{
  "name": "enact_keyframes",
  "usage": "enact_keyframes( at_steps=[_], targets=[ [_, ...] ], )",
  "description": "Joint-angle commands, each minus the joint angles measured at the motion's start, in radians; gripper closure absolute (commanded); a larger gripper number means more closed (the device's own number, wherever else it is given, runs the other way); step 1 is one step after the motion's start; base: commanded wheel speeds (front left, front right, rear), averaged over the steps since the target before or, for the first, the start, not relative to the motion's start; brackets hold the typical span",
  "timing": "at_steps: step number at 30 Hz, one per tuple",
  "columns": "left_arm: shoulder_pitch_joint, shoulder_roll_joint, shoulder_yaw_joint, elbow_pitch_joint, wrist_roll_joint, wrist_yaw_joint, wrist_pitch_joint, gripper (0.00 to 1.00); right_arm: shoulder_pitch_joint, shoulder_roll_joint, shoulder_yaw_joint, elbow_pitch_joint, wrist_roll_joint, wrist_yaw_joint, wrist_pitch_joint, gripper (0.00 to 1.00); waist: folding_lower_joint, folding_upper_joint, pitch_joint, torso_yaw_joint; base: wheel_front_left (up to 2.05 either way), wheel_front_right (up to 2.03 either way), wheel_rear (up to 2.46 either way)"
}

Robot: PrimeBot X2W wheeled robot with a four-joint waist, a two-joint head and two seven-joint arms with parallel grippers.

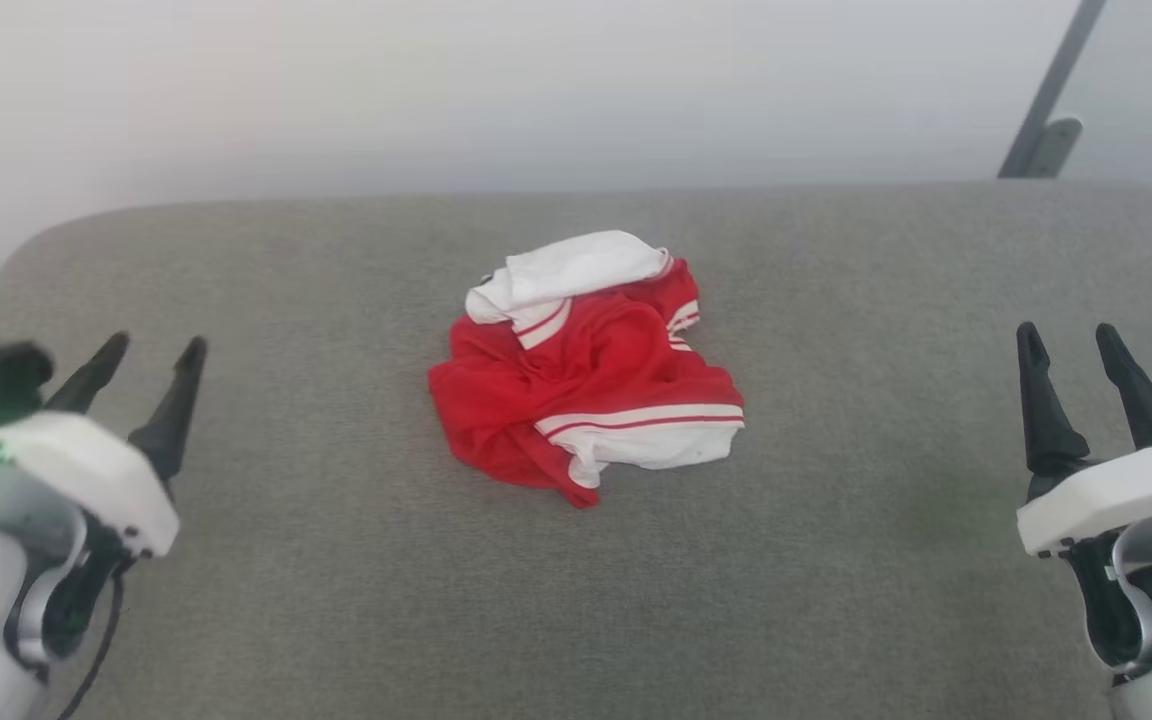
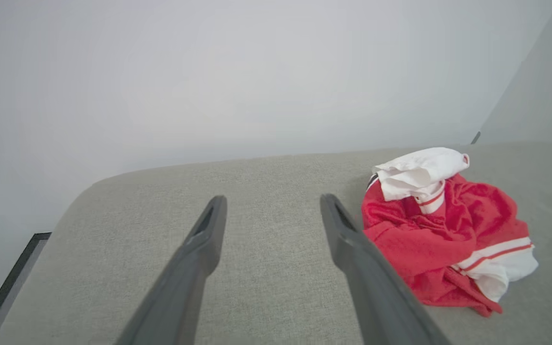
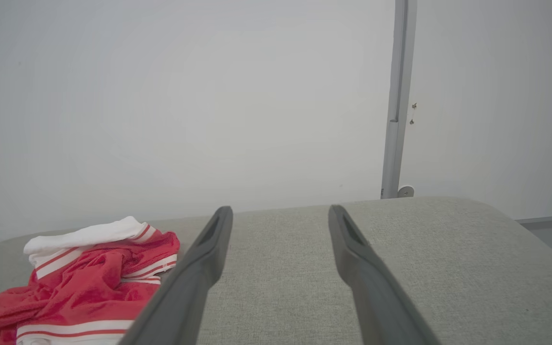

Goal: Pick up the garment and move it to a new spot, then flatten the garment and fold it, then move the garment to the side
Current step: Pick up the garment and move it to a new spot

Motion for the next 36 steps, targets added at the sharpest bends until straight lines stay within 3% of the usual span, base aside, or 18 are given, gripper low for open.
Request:
enact_keyframes(
  at_steps=[1,15,36],
  targets=[
    [0.036,0.008,0.018,0.003,-0.008,0.009,-0.037,0.0,0.015,-0.006,-0.001,-0.003,0.002,0.0,0.002,0.0,0.0,-0.0001,-0.019,0.02,0.0,0.0,0.0],
    [0.224,0.014,0.104,0.04,-0.065,0.029,-0.188,0.0,0.061,-0.011,-0.025,-0.016,0.004,0.0,0.002,0.0,0.0,-0.0001,-0.05,0.058,0.0,0.0,0.0],
    [0.269,0.024,0.124,0.022,-0.084,0.036,-0.219,0.0,0.114,0.006,-0.027,-0.02,0.005,0.0,-0.008,0.0,0.0,-0.0001,-0.064,0.046,0.0,0.0,0.0]
  ],
)
